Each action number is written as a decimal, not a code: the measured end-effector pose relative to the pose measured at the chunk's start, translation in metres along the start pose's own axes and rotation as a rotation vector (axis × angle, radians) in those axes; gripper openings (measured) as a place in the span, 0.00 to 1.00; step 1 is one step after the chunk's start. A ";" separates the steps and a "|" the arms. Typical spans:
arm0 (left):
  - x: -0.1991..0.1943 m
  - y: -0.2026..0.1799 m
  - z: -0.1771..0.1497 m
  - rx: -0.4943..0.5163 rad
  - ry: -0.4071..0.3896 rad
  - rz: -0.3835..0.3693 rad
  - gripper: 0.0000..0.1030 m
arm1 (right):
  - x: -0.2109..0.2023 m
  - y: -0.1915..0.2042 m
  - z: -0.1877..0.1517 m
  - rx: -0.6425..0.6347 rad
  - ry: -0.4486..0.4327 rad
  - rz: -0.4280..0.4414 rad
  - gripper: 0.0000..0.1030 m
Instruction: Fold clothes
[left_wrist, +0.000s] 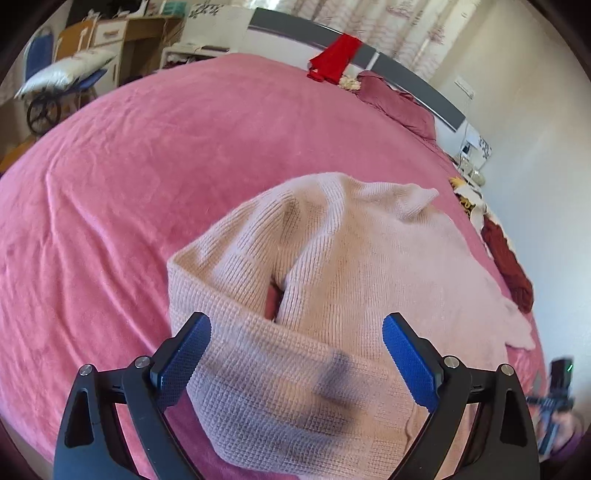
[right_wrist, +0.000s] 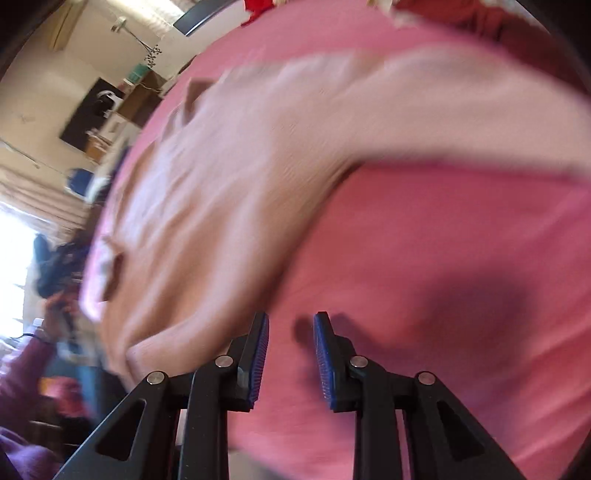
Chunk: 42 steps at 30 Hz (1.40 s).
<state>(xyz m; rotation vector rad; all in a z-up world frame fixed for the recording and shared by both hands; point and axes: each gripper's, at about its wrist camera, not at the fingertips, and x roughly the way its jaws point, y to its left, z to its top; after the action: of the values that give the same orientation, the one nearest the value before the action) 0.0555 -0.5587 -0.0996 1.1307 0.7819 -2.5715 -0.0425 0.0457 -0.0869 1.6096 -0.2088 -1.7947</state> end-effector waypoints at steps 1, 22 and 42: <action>-0.001 0.002 -0.001 -0.001 -0.003 0.001 0.93 | 0.010 0.007 -0.006 0.026 0.027 0.036 0.24; 0.024 -0.033 -0.054 0.159 0.091 0.025 0.93 | 0.091 0.140 -0.093 -0.755 0.252 -0.506 0.23; -0.026 0.009 -0.054 0.050 0.021 -0.007 0.93 | 0.077 0.231 -0.084 -0.923 0.240 -0.132 0.27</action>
<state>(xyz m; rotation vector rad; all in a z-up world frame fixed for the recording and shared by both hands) 0.1098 -0.5369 -0.1145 1.1733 0.7310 -2.6031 0.1264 -0.1429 -0.0394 1.1343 0.7478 -1.4208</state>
